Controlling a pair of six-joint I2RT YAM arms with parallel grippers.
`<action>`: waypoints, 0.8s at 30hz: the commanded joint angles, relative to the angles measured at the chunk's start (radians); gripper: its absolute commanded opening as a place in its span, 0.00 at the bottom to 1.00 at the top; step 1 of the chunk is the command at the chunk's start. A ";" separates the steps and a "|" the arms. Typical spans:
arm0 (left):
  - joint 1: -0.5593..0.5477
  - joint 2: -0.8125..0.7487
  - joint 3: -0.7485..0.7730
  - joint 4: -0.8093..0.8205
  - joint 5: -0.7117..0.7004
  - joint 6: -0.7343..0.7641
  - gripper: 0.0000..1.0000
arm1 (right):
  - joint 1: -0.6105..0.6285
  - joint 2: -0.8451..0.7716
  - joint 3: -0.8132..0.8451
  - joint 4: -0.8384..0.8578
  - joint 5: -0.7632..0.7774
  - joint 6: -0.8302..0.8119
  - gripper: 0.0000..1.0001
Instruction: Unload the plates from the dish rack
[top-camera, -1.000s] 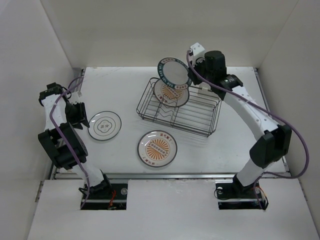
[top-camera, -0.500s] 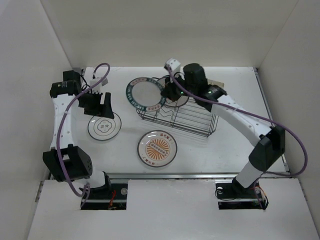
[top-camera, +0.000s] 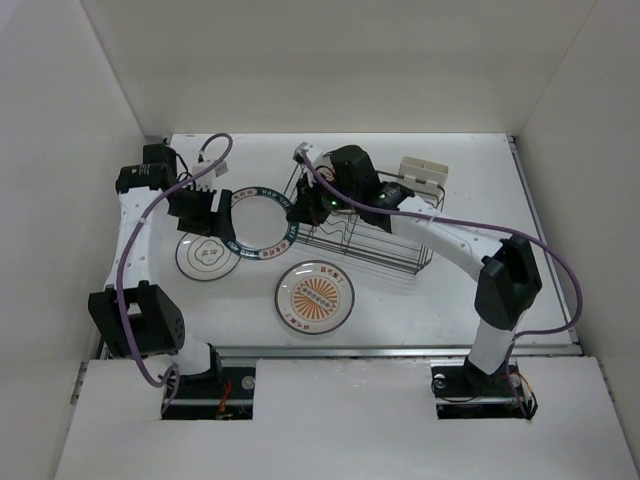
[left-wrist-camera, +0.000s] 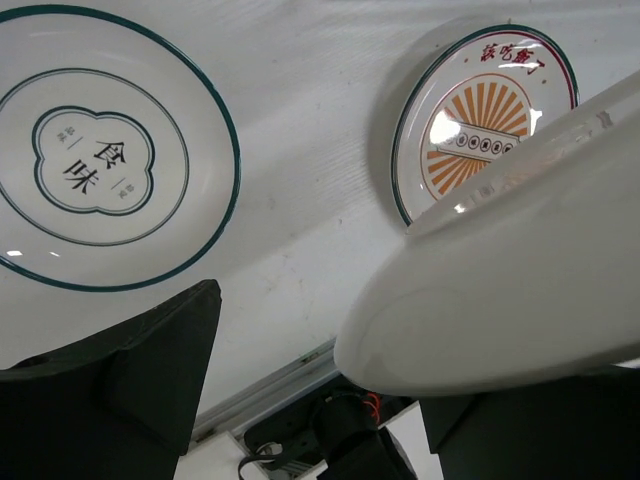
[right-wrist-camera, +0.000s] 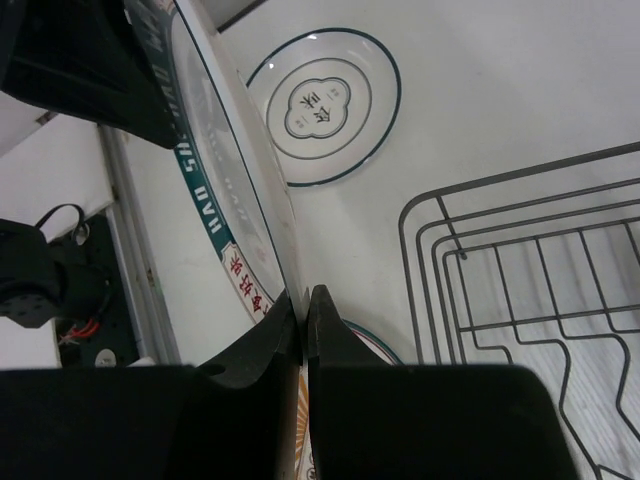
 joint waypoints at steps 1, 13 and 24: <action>-0.003 -0.011 -0.018 0.034 0.022 -0.024 0.59 | 0.012 0.025 0.016 0.138 -0.122 0.050 0.00; -0.003 0.011 0.000 -0.006 0.097 -0.045 0.00 | 0.030 0.047 0.016 0.138 -0.103 0.059 0.00; 0.065 0.032 0.135 -0.124 0.147 -0.068 0.00 | 0.007 0.056 0.016 0.106 0.085 0.174 0.56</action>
